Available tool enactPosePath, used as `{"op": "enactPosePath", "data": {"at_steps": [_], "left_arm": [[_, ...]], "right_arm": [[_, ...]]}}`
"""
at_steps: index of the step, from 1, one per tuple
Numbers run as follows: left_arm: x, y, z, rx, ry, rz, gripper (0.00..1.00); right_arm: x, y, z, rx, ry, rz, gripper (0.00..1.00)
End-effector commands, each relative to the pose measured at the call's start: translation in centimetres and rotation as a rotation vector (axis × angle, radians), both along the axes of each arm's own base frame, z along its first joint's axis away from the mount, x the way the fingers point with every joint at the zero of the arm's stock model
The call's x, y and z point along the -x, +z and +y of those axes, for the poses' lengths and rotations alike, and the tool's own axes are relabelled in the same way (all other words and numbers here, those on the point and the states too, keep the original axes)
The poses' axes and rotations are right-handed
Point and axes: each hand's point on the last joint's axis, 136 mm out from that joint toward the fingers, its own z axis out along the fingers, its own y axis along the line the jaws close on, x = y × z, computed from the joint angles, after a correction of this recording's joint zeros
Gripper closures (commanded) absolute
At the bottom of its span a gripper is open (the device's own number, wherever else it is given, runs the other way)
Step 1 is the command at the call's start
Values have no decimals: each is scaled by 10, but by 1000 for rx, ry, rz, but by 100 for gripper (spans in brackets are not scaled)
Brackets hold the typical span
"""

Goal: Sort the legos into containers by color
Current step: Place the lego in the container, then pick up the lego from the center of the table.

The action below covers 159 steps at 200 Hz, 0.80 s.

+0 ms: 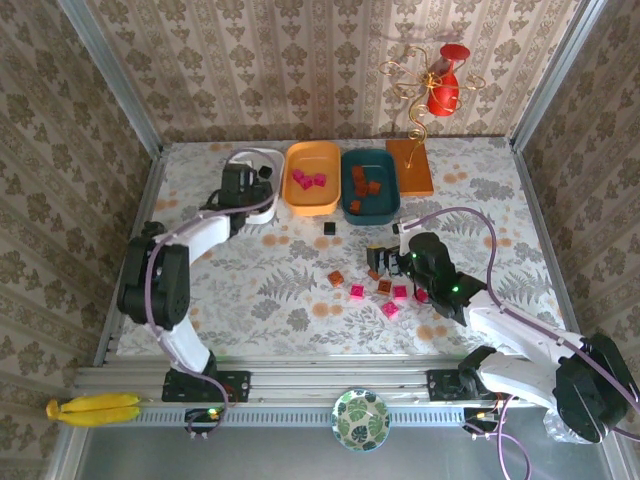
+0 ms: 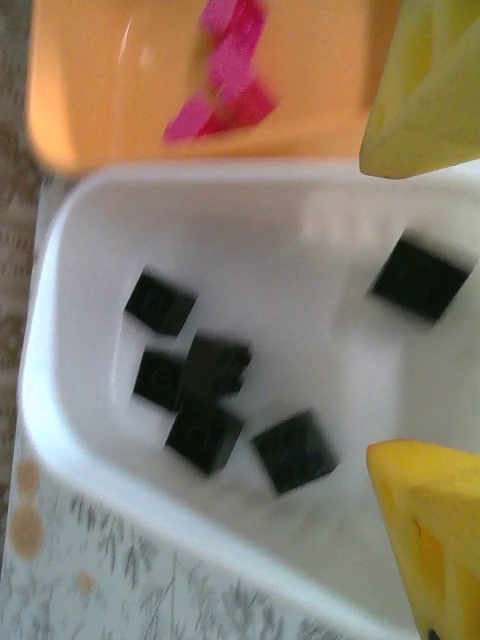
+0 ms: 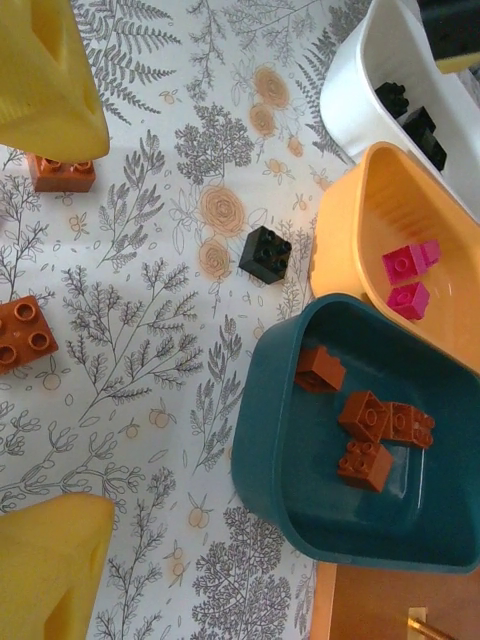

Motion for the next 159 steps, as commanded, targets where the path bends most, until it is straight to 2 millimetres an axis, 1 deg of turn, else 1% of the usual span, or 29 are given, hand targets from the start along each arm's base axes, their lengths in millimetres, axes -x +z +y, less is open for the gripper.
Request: {"op": "enactPosePath", "data": {"at_steps": [1, 3, 5, 17, 27, 31, 39, 48, 60, 72, 92, 121, 159], "left_arm": [[34, 8, -45, 33, -112, -32, 28], [40, 6, -56, 36, -136, -28, 28], [44, 4, -62, 38, -149, -24, 28], [61, -11, -87, 52, -212, 5, 28], [72, -22, -106, 54, -253, 27, 28], [75, -29, -113, 46, -270, 41, 28], [80, -35, -126, 39, -297, 50, 28], [83, -49, -140, 23, -323, 73, 28], [85, -62, -154, 4, -346, 101, 27], [83, -71, -166, -6, -365, 109, 27], [75, -85, -177, -42, -378, 127, 27], [62, -94, -187, -77, -376, 132, 28], [52, -105, -193, -120, -379, 142, 37]], "right_arm": [[0, 0, -14, 34, -56, -11, 13], [0, 1, -15, 35, -60, -12, 13], [0, 1, -16, 36, -63, -14, 13], [0, 3, -20, 35, -81, -25, 13], [1, 5, -22, 32, -90, -35, 13], [1, 6, -23, 30, -96, -40, 13], [2, 8, -25, 28, -102, -49, 13], [3, 9, -28, 29, -112, -56, 13], [5, 13, -32, 27, -125, -69, 13], [7, 15, -35, 24, -133, -81, 12], [9, 17, -37, 15, -139, -95, 11], [8, 16, -34, 10, -129, -83, 11], [7, 12, -30, 4, -115, -67, 11]]}}
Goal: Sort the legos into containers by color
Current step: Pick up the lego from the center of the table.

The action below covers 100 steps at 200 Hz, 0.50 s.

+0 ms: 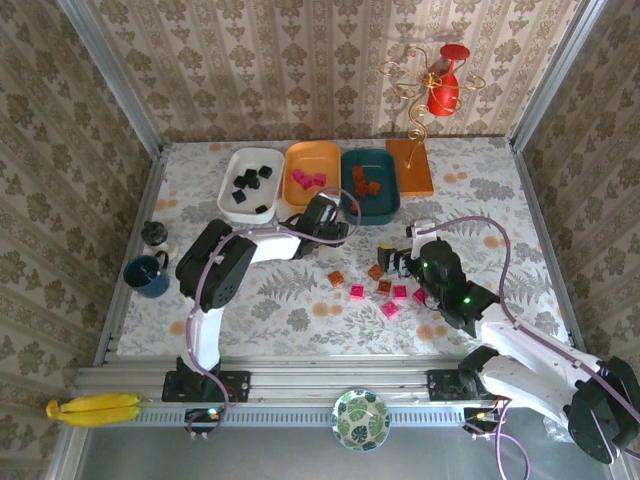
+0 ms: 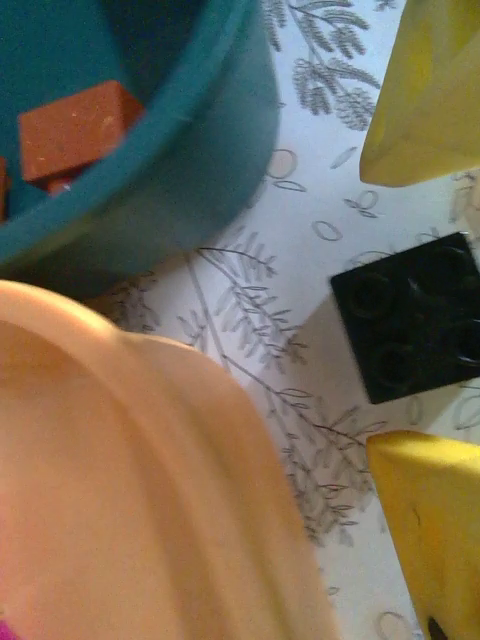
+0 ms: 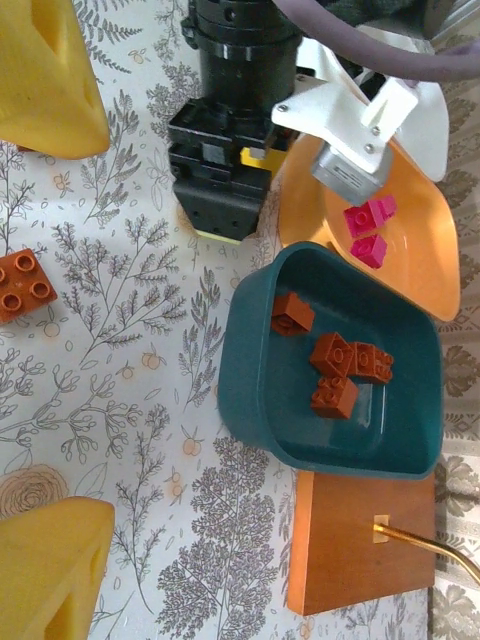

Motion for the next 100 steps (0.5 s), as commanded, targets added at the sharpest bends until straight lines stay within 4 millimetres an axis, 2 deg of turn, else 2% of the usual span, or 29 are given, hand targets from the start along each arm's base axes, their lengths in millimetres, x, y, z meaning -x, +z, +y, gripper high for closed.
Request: {"op": "enactPosePath", "data": {"at_steps": [1, 71, 88, 100], "left_arm": [[-5, -7, -2, -54, -8, -4, 38], [-8, -20, -5, -74, -15, 16, 54], [-3, -13, -4, -52, -20, 11, 59], [3, 2, -2, -13, -20, -10, 61]], "right_arm": [[-3, -2, -3, -4, -20, 6, 11], [-4, -5, -1, -1, -17, 15, 11], [-4, -6, -1, 0, -18, 17, 11], [-4, -7, -1, 2, -19, 21, 10]]}}
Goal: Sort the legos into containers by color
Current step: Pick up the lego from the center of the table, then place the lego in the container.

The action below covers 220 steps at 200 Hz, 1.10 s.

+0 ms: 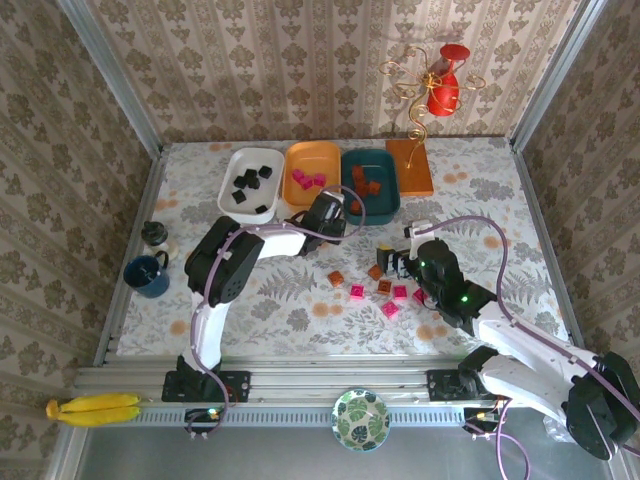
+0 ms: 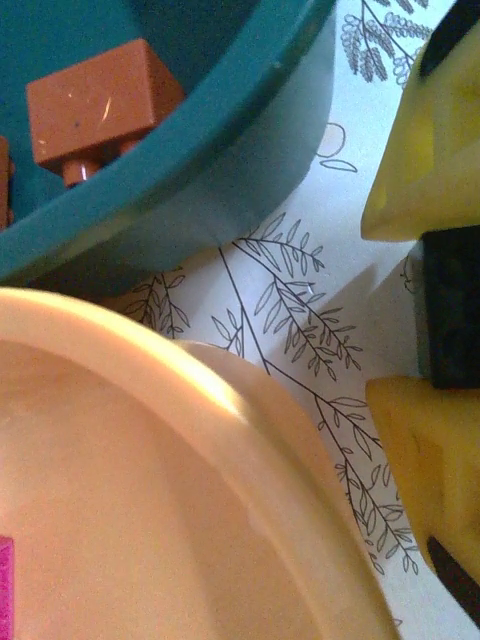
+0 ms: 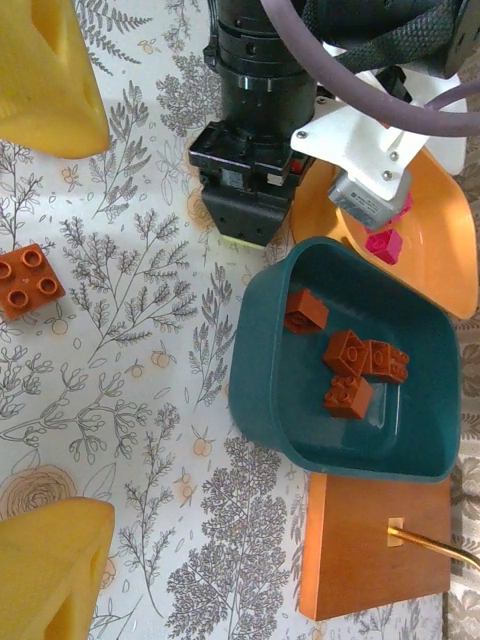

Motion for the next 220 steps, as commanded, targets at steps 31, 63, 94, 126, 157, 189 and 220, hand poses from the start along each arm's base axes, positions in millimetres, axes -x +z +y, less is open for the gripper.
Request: {"op": "enactPosePath", "data": {"at_steps": [31, 63, 94, 126, 157, 189, 220], "left_arm": [[32, 63, 36, 110, 23, -85, 64], [24, 108, 98, 181, 131, -151, 64], [-16, 125, 169, 206, 295, -172, 64], [-56, 120, 202, 230, 380, -141, 64], [-88, 100, 221, 248, 436, -94, 54], [-89, 106, 226, 276, 439, -87, 32], [-43, 135, 210, 442, 367, -128, 25]], "right_arm": [[-3, 1, -2, -14, -20, 1, 11], [-3, 1, 1, -27, -9, 4, 11], [-3, 3, 3, -35, 1, 3, 10], [-2, 3, 2, -35, -6, 1, 10], [-4, -2, 4, -37, -4, 21, 10], [-6, -11, 8, -44, -27, 115, 11], [7, -22, 30, 18, 37, 226, 12]]}}
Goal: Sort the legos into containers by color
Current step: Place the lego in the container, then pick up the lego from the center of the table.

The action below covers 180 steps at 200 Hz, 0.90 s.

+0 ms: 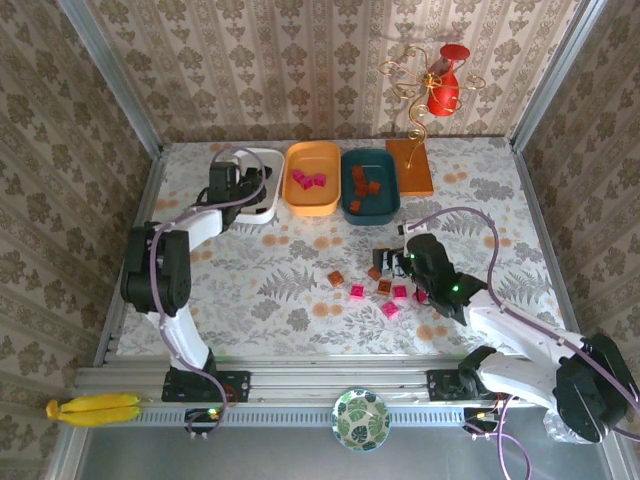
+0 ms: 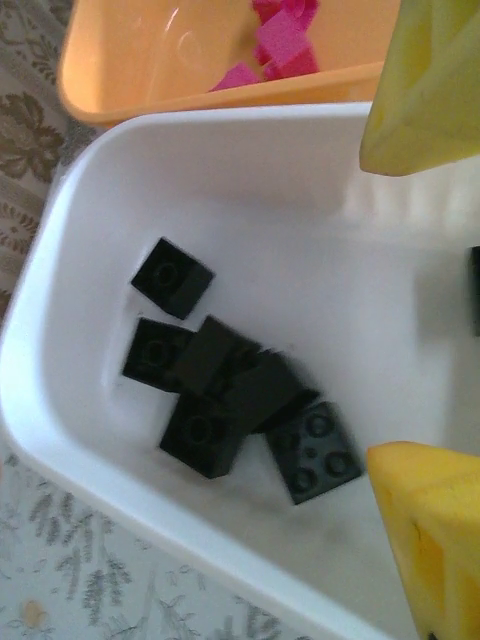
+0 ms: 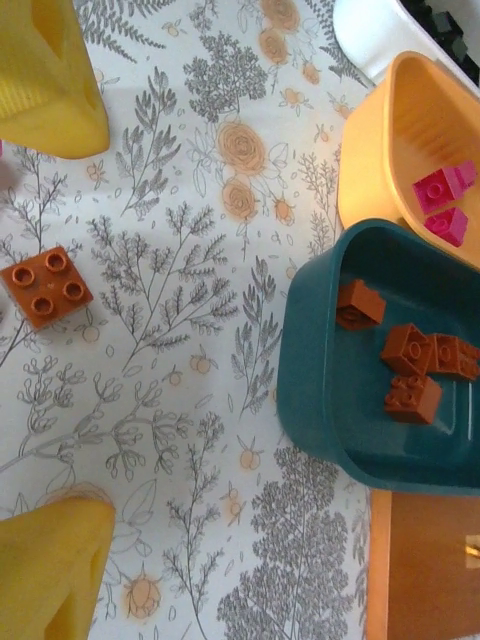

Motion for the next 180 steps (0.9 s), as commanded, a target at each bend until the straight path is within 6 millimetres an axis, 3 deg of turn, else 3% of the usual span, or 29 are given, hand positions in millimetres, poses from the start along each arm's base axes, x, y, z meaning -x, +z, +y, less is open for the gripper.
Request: {"op": "enactPosePath", "data": {"at_steps": [1, 10, 34, 62, 92, 127, 180], "left_arm": [[31, 47, -20, 156, -70, -110, 25], [49, 54, -30, 210, -98, -138, 24], [97, 46, -47, 241, -152, -140, 22], [134, 31, -42, 261, -161, -115, 18], [168, 17, -32, 303, -164, -86, 16], [203, 1, -33, 358, -193, -32, 15], [243, -13, -38, 354, -271, 9, 15]], "right_arm": [[13, -3, 19, 13, 51, 88, 12], [20, -8, 28, 20, 75, 119, 12], [33, -25, 60, 17, 138, 192, 14], [39, -43, 100, 125, 249, 208, 12], [30, -71, 130, 223, 310, 260, 13], [14, -99, 144, 305, 314, 294, 20], [1, -124, 148, 350, 293, 328, 34]]}}
